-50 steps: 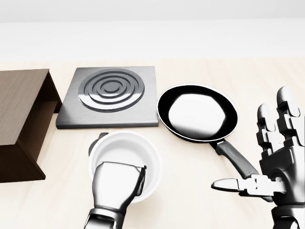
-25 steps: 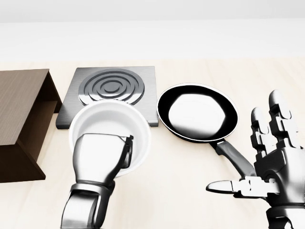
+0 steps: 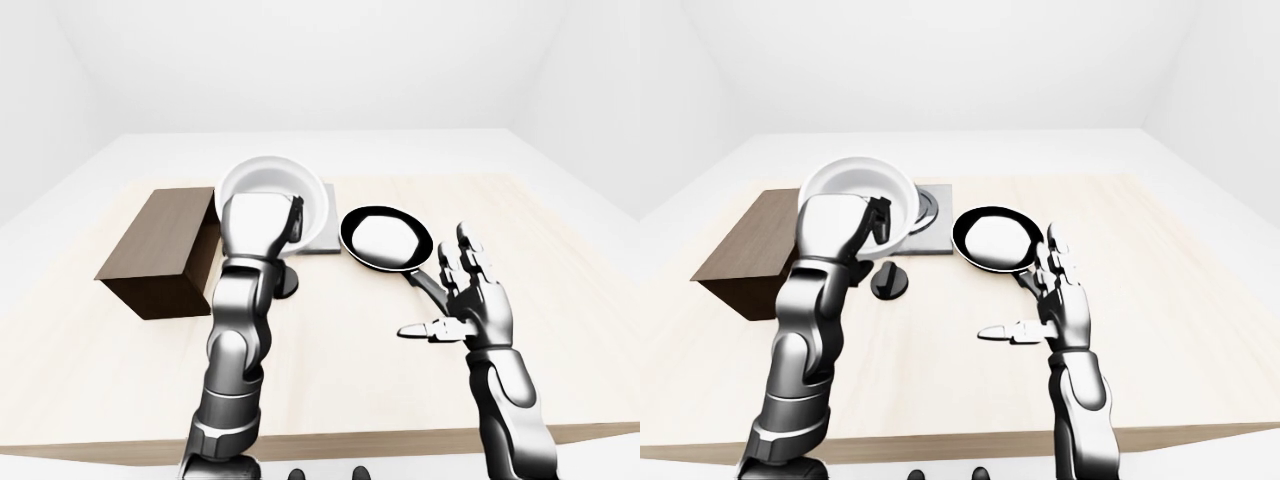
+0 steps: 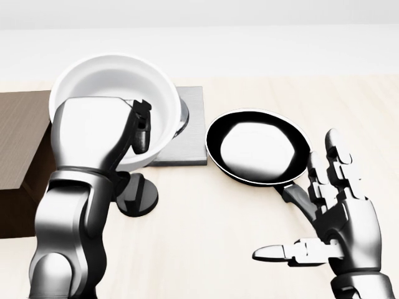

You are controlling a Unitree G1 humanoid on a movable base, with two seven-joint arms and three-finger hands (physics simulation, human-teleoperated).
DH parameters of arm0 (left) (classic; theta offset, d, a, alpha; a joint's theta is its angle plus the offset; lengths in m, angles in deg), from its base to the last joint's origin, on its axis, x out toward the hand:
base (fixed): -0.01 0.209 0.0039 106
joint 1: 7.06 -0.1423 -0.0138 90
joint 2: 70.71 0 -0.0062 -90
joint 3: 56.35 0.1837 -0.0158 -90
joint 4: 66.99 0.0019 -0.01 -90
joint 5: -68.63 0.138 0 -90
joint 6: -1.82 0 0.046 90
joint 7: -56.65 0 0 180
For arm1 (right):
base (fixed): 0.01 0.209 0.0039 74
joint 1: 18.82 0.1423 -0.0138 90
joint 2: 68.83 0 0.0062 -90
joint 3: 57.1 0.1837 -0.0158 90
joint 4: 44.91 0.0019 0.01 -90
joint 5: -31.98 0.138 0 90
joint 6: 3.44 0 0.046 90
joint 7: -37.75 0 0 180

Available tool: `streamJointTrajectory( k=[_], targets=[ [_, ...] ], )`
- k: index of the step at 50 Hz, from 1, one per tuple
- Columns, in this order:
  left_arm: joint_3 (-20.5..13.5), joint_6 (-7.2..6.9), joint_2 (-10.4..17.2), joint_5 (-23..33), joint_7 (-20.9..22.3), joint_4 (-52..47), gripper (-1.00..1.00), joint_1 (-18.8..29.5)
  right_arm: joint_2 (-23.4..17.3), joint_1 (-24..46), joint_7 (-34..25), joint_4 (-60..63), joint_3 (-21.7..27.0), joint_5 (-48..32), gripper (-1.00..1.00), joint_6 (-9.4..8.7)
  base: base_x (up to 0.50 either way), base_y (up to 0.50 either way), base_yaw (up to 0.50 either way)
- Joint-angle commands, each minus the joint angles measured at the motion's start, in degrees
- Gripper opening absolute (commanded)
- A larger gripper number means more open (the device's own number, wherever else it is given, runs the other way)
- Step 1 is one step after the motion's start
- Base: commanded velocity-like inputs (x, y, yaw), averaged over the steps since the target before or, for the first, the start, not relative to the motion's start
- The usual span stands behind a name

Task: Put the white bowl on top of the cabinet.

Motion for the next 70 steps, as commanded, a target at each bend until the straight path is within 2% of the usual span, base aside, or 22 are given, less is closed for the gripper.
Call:
streamJointTrajectory(
  k=[1, 6, 14, 21, 28, 37, 46, 56, 70],
  targets=[
    [-2.9, 0.0, 2.6, -1.5, 2.7, -3.0, -1.0, 7.8, 0.2, -0.4, 0.0, -1.0, -1.6, -1.2, 1.0, 0.0, 0.0, 0.0, 0.0],
    [-3.9, 0.0, 4.0, -2.4, 3.4, -2.7, -1.0, 10.1, 0.3, -0.4, 0.0, -1.3, -1.9, -1.4, 1.0, 0.0, 0.0, 0.0, 0.0],
    [-6.7, 0.0, 8.1, -3.5, 5.4, -1.3, -1.0, 14.0, 0.2, -0.7, -0.1, -0.9, -1.9, -1.4, 1.0, 0.0, 0.0, 0.0, 0.0],
    [-8.8, 0.0, 11.8, -8.7, 0.7, 2.2, -1.0, 15.4, 0.3, -0.9, -0.2, -0.7, -1.9, -1.3, 1.0, 0.0, 0.0, 0.0, 0.0],
    [-11.2, 0.0, 16.9, -15.5, -4.5, 8.5, -1.0, 18.5, 0.5, -2.1, -0.5, 0.9, -2.0, -1.2, 1.0, 0.0, 0.0, 0.0, 0.0],
    [-12.7, 0.0, 22.1, -20.5, -7.2, 12.8, -1.0, 20.7, 0.4, -1.7, -0.7, 1.2, -1.2, -0.7, 1.0, 0.0, 0.0, 0.0, 0.0],
    [-13.3, 0.0, 24.7, -22.9, -8.1, 14.1, -1.0, 21.0, 0.5, -2.0, -0.7, 1.6, -1.3, -0.8, 1.0, 0.0, 0.0, 0.0, 0.0],
    [-14.5, 0.0, 27.5, -27.6, -12.5, 18.7, -1.0, 21.6, 0.5, -1.8, -0.7, 1.6, -1.0, -0.7, 1.0, 0.0, 0.0, 0.0, 0.0],
    [-15.6, 0.0, 29.5, -30.3, -16.5, 22.7, -1.0, 19.3, 0.5, -1.9, -0.6, 2.2, -0.8, -0.5, 1.0, 0.0, 0.0, 0.0, 0.0]
  ],
)
